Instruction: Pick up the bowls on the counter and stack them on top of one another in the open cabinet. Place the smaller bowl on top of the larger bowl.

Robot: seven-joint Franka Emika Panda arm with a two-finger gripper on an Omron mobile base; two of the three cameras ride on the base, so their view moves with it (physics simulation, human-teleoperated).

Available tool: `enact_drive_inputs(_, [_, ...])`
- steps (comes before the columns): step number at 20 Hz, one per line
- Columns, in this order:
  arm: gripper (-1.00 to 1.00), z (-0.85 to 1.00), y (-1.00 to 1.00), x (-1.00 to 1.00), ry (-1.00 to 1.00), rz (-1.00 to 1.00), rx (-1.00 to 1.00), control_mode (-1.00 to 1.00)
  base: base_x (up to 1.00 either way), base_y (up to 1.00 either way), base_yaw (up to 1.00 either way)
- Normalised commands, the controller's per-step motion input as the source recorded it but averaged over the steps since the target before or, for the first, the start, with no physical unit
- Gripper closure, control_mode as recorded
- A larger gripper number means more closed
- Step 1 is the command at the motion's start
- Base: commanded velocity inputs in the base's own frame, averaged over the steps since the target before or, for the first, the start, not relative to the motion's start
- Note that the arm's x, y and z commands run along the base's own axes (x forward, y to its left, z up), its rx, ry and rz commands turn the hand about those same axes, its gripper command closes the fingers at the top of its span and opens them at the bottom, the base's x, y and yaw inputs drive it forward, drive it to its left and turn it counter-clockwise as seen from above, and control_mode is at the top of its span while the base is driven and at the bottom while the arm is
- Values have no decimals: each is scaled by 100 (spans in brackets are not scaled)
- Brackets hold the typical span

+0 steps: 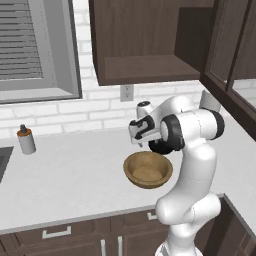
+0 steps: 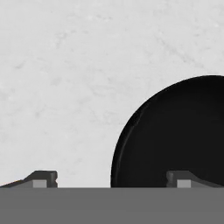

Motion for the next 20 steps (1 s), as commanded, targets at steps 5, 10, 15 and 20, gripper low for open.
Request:
enact_drive_inputs(5, [-100, -30, -11, 9, -2, 0, 0, -100, 0, 0, 0])
enact_drive_inputs(10, [100, -6, -2, 0, -1, 0, 0, -100, 0, 0, 0])
enact_drive_inputs(15, [100, 0, 0, -7, -1, 0, 0, -100, 0, 0, 0])
enact_drive_inputs(20, [100, 36, -2, -32, -12, 10, 0, -100, 0, 0, 0])
